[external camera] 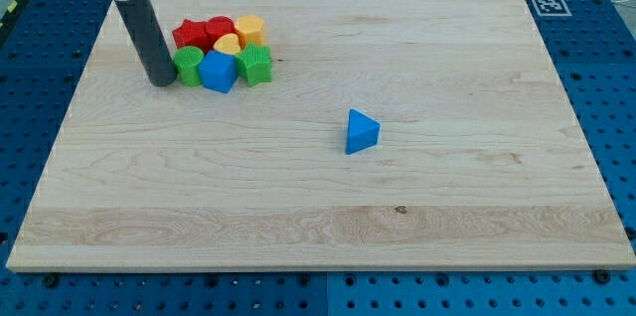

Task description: Point your arm to blue triangle

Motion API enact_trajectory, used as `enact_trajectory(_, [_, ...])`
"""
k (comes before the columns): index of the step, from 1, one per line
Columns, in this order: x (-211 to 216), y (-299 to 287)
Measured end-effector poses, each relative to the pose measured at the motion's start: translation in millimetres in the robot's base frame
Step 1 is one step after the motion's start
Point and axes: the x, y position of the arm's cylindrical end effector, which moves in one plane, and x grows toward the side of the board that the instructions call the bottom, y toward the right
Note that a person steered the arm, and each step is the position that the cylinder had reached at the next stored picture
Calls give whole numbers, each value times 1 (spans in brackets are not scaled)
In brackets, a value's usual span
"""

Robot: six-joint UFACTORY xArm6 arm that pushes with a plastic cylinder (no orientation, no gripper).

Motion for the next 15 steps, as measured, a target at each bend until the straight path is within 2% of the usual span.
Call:
enact_trajectory(3, [8, -2])
enact_trajectory(5, [72, 10])
enact_trajectory(9, [137, 122])
enact_trajectory(12, [137, 215])
enact_trajectory(14, [131, 246])
enact_trajectory(15, [111, 246])
